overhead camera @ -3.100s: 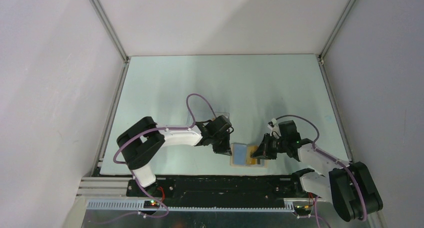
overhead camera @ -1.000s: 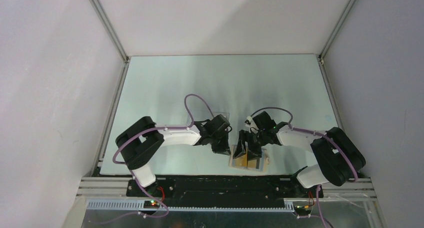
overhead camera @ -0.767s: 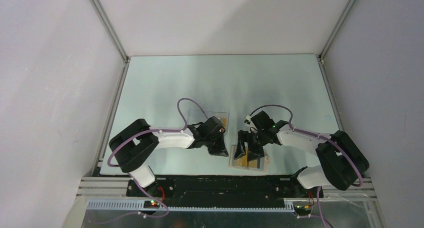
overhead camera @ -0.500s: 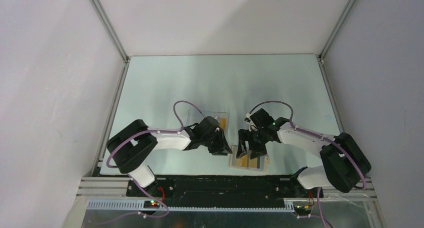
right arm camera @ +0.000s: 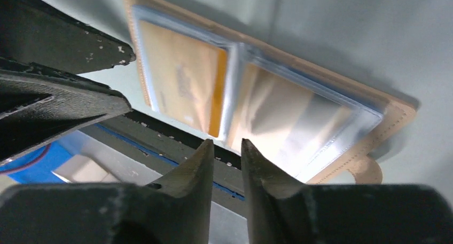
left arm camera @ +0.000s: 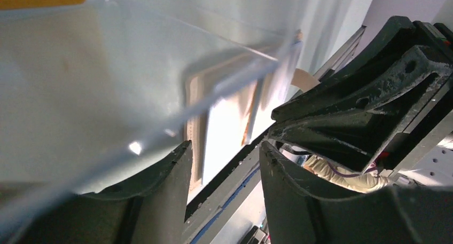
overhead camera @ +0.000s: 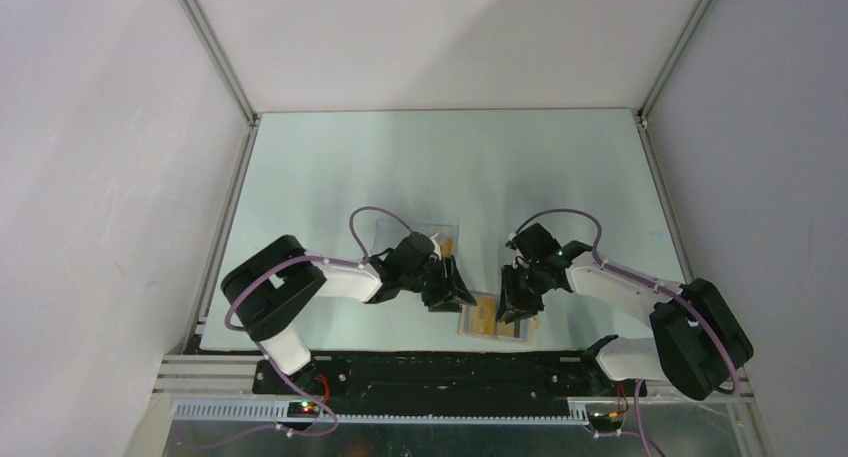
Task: Put the credit cards into the card holder
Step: Close the card holder at the center of the board.
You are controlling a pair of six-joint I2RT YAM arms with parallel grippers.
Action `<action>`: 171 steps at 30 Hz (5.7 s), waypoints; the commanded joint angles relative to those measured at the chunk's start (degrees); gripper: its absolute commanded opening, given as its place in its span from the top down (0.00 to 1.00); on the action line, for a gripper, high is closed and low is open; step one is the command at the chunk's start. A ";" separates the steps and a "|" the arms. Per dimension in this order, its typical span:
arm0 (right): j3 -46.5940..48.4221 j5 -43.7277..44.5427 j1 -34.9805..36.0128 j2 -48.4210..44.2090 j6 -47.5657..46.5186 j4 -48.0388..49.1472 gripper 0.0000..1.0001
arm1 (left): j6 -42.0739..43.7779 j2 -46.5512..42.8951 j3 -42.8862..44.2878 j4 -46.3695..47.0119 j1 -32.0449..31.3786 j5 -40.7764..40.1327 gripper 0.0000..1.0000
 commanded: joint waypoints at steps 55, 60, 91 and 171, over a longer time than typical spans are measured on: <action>0.44 -6.80 -2.67 6.92 -1.60 8.12 0.97 | -1.00 0.57 6.00 5.89 -4.03 6.62 0.57; 0.39 0.41 -3.87 1.12 -0.16 1.46 1.00 | -1.84 2.06 7.89 7.23 -4.58 8.02 0.57; -4.19 12.19 -6.94 -9.86 7.73 -11.87 1.00 | -9.30 16.35 12.69 13.24 -10.84 3.87 0.68; 0.72 -3.03 -14.18 -2.70 -0.13 -1.95 1.00 | 11.81 5.34 19.48 -35.05 -10.25 -19.06 0.82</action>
